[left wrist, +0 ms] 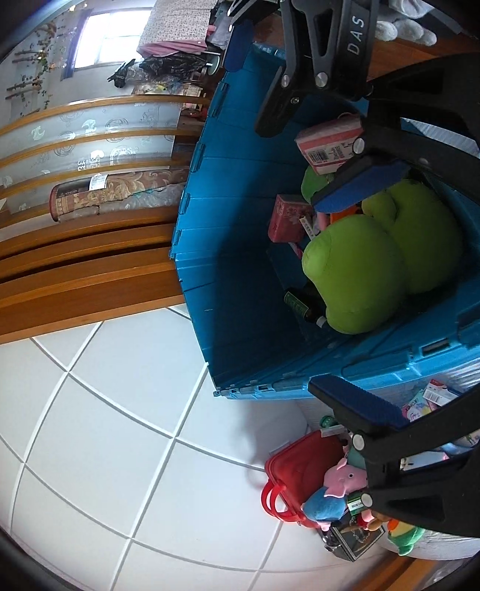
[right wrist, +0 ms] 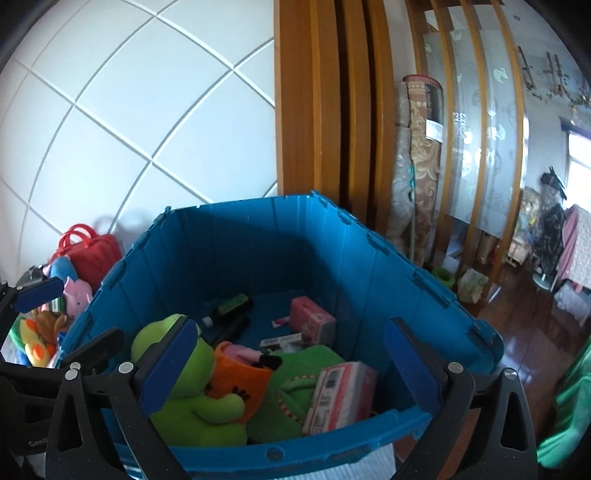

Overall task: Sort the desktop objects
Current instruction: 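Open both tools to drop the plushes into the crate, then move both tools back toward the pile on the bed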

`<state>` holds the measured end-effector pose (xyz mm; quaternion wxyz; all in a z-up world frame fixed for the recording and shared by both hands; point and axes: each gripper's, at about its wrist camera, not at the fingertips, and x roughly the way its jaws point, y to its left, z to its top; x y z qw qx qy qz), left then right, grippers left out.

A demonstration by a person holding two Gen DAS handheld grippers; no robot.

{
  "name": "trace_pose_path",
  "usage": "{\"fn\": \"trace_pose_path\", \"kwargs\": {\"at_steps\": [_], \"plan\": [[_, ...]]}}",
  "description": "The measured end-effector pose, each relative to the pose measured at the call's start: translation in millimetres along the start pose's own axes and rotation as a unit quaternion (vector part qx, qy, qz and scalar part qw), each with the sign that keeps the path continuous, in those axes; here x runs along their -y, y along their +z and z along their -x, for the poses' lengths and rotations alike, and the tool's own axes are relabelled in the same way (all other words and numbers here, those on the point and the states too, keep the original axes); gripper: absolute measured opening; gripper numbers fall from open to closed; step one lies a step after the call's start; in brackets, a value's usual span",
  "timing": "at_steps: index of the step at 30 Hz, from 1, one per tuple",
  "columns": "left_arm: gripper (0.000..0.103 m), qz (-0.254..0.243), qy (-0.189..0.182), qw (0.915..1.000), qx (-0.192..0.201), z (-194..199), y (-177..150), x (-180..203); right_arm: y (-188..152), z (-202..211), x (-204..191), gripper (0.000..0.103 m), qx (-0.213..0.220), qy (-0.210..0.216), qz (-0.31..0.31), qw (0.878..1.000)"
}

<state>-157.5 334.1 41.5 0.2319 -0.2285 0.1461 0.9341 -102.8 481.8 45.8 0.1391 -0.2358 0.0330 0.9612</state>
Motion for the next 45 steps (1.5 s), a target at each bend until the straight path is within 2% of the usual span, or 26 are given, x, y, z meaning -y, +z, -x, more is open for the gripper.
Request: {"fn": "trace_pose_path", "kwargs": {"at_steps": [6, 13, 17, 22, 28, 32, 36, 38, 41, 45], "plan": [[0.094, 0.024, 0.002, 0.9996, 0.014, 23, -11, -11, -3, 20, -10, 0.103, 0.024, -0.007, 0.019, 0.999], [0.099, 0.069, 0.026, 0.9964, 0.041, 55, -30, -47, -9, 60, -39, 0.103, 0.113, -0.002, 0.036, 0.993], [0.099, 0.090, 0.056, 0.9935, 0.040, 68, -50, -78, -12, 58, -69, 0.103, 0.111, 0.040, 0.040, 0.992], [0.099, 0.126, 0.101, 0.9866, 0.023, 81, -88, -131, -15, 56, -127, 0.103, 0.114, 0.105, 0.065, 0.986], [0.099, 0.175, 0.166, 0.9703, -0.017, 100, -145, -218, -24, 45, -213, 0.103, 0.084, 0.196, 0.091, 0.973], [0.099, 0.214, 0.205, 0.9537, -0.052, 108, -188, -273, -38, 39, -272, 0.103, 0.060, 0.239, 0.111, 0.963], [0.099, 0.247, 0.245, 0.9334, -0.088, 111, -237, -323, -55, 25, -319, 0.103, 0.028, 0.278, 0.113, 0.953], [0.099, 0.262, 0.259, 0.9236, -0.107, 109, -261, -345, -66, 11, -338, 0.103, 0.001, 0.286, 0.117, 0.951], [0.099, 0.277, 0.257, 0.9171, -0.127, 104, -288, -368, -87, -11, -357, 0.103, -0.044, 0.271, 0.131, 0.952], [0.098, 0.298, 0.246, 0.9092, -0.155, 83, -321, -393, -116, -36, -363, 0.103, -0.100, 0.247, 0.147, 0.953]]}}
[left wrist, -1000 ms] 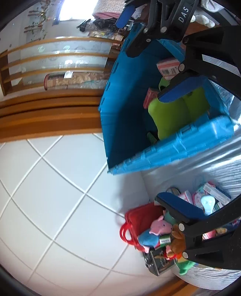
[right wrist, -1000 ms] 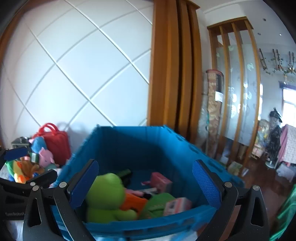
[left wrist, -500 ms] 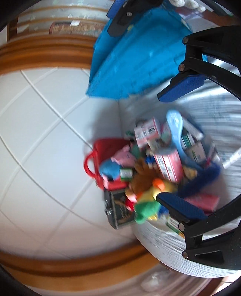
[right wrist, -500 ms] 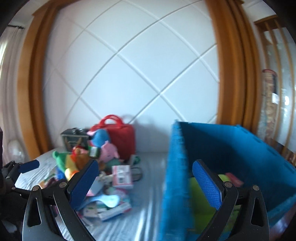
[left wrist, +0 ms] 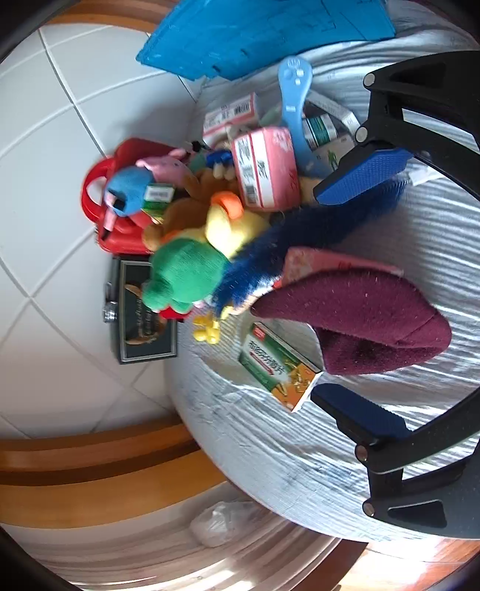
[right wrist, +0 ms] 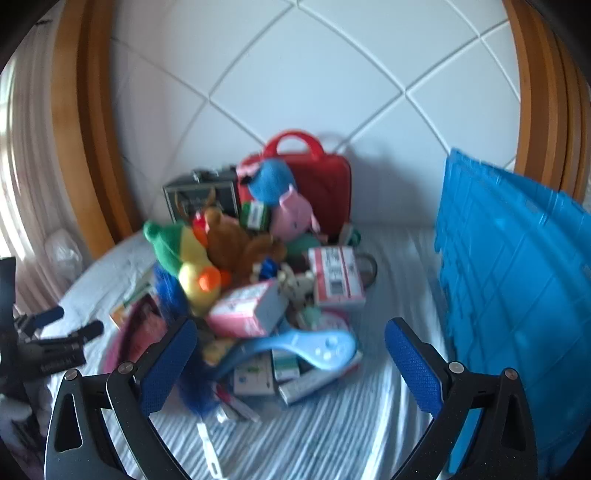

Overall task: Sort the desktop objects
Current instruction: 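Move both tools back toward the pile on the bed, then grasp the maroon knit hat with the left tool while the right grasps the pink tissue pack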

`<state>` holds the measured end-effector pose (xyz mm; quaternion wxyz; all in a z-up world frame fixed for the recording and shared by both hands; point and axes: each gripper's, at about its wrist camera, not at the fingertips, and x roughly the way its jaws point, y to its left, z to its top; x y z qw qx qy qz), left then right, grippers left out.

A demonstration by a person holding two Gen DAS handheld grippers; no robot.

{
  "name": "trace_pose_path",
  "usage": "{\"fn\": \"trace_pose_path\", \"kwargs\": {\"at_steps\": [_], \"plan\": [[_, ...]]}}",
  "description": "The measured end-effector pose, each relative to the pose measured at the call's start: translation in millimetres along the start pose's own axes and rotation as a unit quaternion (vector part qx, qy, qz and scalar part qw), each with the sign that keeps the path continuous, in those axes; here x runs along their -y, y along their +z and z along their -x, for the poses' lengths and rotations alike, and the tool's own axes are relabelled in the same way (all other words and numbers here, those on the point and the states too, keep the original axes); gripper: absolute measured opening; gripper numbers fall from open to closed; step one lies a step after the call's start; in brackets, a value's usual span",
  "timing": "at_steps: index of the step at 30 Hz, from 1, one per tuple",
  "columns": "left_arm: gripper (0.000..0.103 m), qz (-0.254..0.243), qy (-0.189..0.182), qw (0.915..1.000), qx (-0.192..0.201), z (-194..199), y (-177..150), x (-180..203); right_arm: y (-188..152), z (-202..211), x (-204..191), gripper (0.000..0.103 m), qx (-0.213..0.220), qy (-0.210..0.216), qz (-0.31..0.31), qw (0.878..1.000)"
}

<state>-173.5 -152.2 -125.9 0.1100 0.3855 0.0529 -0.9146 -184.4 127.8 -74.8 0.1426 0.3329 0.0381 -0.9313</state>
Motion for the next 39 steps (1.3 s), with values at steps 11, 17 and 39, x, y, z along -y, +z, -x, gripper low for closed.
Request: {"fn": "trace_pose_path", "kwargs": {"at_steps": [11, 17, 39], "plan": [[0.034, 0.021, -0.021, 0.9967, -0.075, -77, -14, -29, -34, -63, 13, 0.103, -0.103, -0.014, -0.009, 0.995], [0.026, 0.003, 0.029, 0.9945, -0.101, -89, -33, -61, -42, -88, -28, 0.103, -0.135, 0.034, 0.017, 0.990], [0.017, 0.011, -0.086, 0.9870, -0.135, -106, -70, -82, -52, -179, -226, 0.068, -0.246, 0.122, 0.021, 0.961]]}}
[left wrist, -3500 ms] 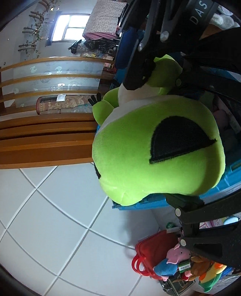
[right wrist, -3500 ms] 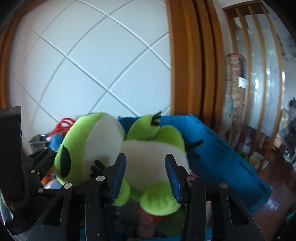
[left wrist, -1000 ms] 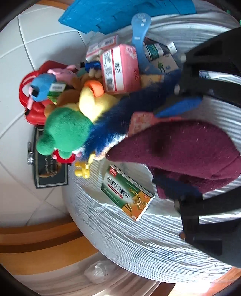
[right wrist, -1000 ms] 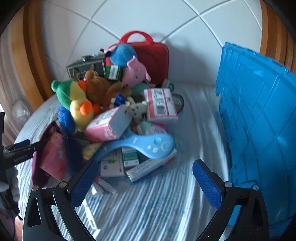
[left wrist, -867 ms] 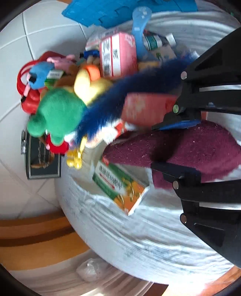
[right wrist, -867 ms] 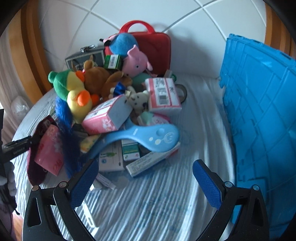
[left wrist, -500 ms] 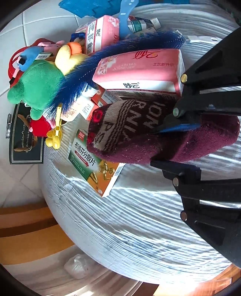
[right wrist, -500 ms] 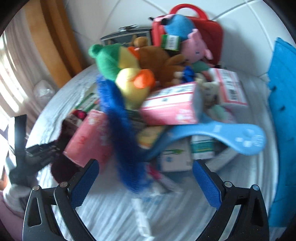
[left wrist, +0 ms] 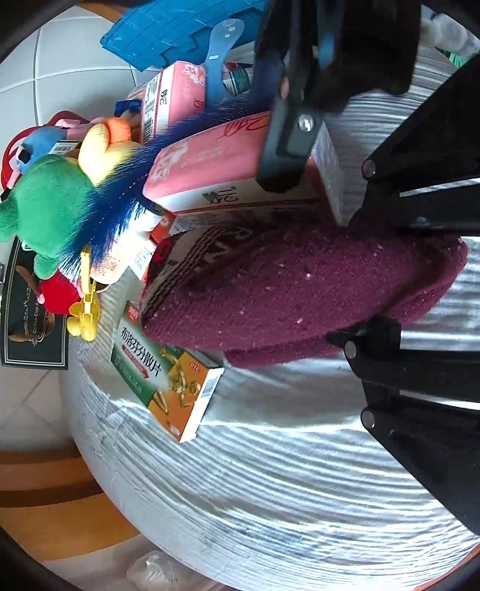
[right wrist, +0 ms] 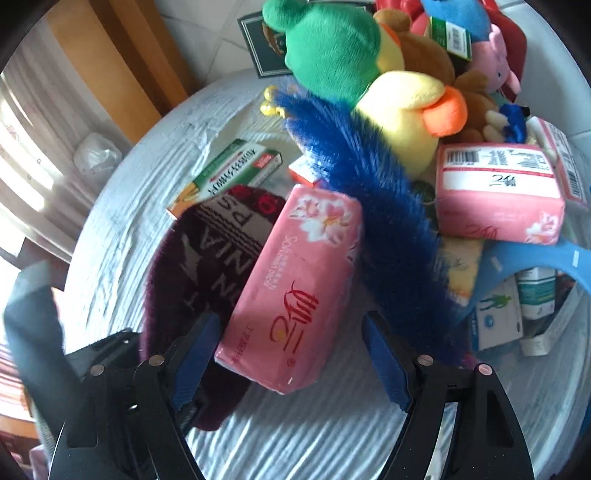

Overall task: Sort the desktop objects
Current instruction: 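Grasp the maroon knit hat with the left tool while the right grasps the pink tissue pack, then carry the maroon hat and pink tissue pack over the blue crate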

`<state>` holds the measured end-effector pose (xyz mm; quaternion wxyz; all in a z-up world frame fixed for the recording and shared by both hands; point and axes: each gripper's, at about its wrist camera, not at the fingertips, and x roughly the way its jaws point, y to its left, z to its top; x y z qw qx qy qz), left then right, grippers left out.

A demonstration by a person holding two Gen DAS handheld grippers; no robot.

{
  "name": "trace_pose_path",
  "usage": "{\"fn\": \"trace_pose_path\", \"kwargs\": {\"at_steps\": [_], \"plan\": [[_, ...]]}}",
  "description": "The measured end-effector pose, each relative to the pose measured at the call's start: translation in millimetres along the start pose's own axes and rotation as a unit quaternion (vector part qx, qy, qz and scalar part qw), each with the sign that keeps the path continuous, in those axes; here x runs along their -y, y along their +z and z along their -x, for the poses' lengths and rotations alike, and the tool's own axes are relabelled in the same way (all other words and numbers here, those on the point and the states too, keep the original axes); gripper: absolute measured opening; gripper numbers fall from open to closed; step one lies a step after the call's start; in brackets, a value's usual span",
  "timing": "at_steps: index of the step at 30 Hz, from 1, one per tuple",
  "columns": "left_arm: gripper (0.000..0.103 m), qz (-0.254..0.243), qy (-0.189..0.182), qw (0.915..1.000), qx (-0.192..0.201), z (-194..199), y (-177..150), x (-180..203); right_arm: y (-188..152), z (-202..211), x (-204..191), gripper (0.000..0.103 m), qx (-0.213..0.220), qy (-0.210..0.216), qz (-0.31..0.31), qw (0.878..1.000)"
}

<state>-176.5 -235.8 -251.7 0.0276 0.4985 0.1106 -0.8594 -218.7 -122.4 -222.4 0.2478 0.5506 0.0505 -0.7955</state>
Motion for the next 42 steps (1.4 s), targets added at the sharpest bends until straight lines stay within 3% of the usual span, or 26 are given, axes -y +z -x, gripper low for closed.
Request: {"fn": "trace_pose_path", "kwargs": {"at_steps": [1, 3, 8, 14, 24, 32, 42], "plan": [[0.016, -0.003, 0.005, 1.0000, 0.003, 2, 1, -1, 0, -2, -1, 0.060, -0.001, 0.004, -0.003, 1.000], [0.012, -0.006, 0.007, 0.9999, 0.011, 8, 2, -2, -1, 0, -5, 0.055, 0.004, -0.004, 0.006, 1.000], [0.011, -0.021, 0.033, 0.9974, 0.060, 40, 14, 3, -3, 28, -1, 0.050, 0.034, 0.010, 0.011, 0.999], [0.011, -0.034, 0.041, 0.9884, 0.142, 100, 37, 23, -1, 95, 5, 0.049, 0.115, 0.019, 0.025, 0.993], [0.011, -0.061, 0.022, 0.9678, 0.243, 180, 59, 82, 4, 218, 37, 0.049, 0.253, -0.027, 0.035, 0.966], [0.011, -0.106, -0.015, 0.9429, 0.315, 234, 86, 192, -13, 322, 116, 0.049, 0.338, -0.076, 0.012, 0.938], [0.011, -0.173, -0.097, 0.9150, 0.351, 266, 122, 405, -35, 451, 274, 0.049, 0.389, -0.161, -0.045, 0.906]]}}
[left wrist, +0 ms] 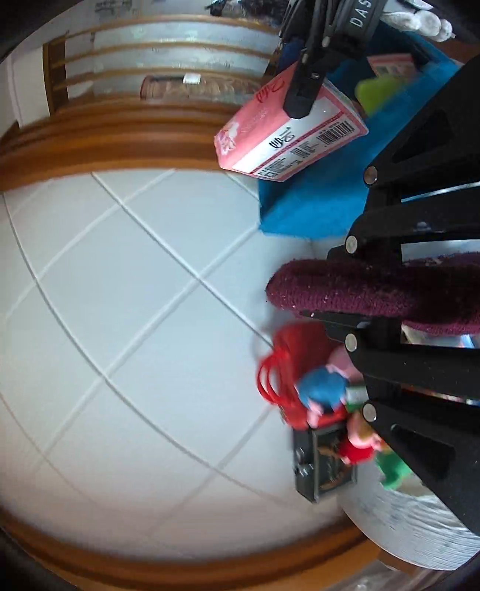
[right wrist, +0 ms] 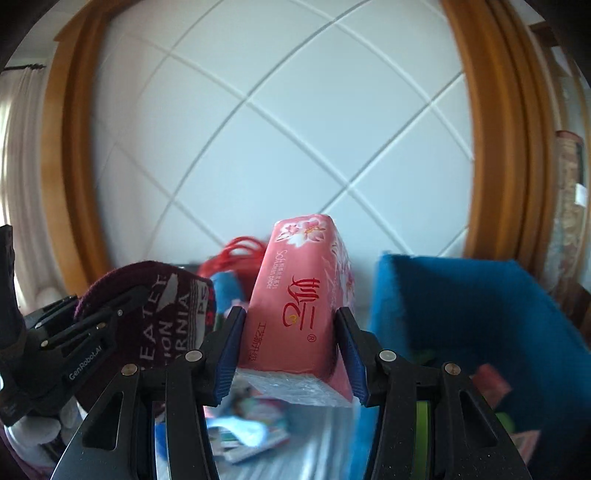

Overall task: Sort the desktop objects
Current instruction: 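Carry the maroon hat and pink tissue pack over the blue crate, then open both tools to drop the hat and tissue pack into the crate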

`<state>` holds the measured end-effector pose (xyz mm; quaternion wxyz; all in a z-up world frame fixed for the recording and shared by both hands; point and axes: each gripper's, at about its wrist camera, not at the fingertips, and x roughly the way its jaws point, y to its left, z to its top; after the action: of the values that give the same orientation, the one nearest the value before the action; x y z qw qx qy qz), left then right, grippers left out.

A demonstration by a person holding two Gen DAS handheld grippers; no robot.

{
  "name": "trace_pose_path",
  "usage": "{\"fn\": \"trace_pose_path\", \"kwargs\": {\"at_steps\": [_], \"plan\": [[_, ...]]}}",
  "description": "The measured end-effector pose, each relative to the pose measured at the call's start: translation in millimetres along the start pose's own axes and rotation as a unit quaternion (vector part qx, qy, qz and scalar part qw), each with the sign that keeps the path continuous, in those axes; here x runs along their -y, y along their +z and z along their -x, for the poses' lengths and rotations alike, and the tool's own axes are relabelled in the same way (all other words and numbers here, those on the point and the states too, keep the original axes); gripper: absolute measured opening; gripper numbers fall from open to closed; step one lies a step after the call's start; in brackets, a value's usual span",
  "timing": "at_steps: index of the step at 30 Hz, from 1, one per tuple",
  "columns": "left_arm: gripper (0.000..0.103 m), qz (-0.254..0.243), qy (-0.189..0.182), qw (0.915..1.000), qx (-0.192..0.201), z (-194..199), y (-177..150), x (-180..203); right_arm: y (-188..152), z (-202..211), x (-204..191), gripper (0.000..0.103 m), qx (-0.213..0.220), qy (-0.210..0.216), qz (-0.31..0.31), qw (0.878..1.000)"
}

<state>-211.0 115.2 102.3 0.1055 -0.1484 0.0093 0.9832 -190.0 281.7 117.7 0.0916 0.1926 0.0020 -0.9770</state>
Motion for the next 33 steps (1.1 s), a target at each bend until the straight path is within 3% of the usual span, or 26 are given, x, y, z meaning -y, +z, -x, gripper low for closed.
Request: {"fn": "trace_pose_path", "kwargs": {"at_steps": [5, 10, 15, 20, 23, 28, 30, 33], "plan": [[0.011, -0.013, -0.045, 0.9987, 0.019, -35, 52, 89, 16, 3, 92, 0.049, -0.006, -0.048, -0.011, 0.999], [0.011, -0.020, -0.089, 0.9958, -0.005, -87, 90, 165, 26, -18, 173, 0.049, -0.033, -0.089, -0.029, 0.995], [0.011, -0.031, -0.123, 0.9907, -0.048, -155, 99, 225, 24, -55, 228, 0.049, -0.058, -0.112, -0.048, 0.991], [0.011, -0.041, -0.129, 0.9857, -0.100, -225, 88, 268, 13, -88, 267, 0.049, -0.082, -0.121, -0.074, 0.987], [0.011, -0.042, -0.135, 0.9768, -0.161, -266, 65, 280, 3, -108, 286, 0.049, -0.098, -0.118, -0.091, 0.984], [0.013, -0.071, -0.093, 0.9581, -0.261, -317, 3, 292, -14, -138, 295, 0.049, -0.142, -0.132, -0.090, 0.977], [0.013, -0.062, -0.097, 0.9379, -0.327, -334, -19, 290, -21, -144, 294, 0.049, -0.156, -0.159, -0.073, 0.972], [0.014, -0.061, -0.097, 0.9210, -0.372, -344, -37, 287, -25, -149, 302, 0.049, -0.162, -0.153, -0.090, 0.971]]}}
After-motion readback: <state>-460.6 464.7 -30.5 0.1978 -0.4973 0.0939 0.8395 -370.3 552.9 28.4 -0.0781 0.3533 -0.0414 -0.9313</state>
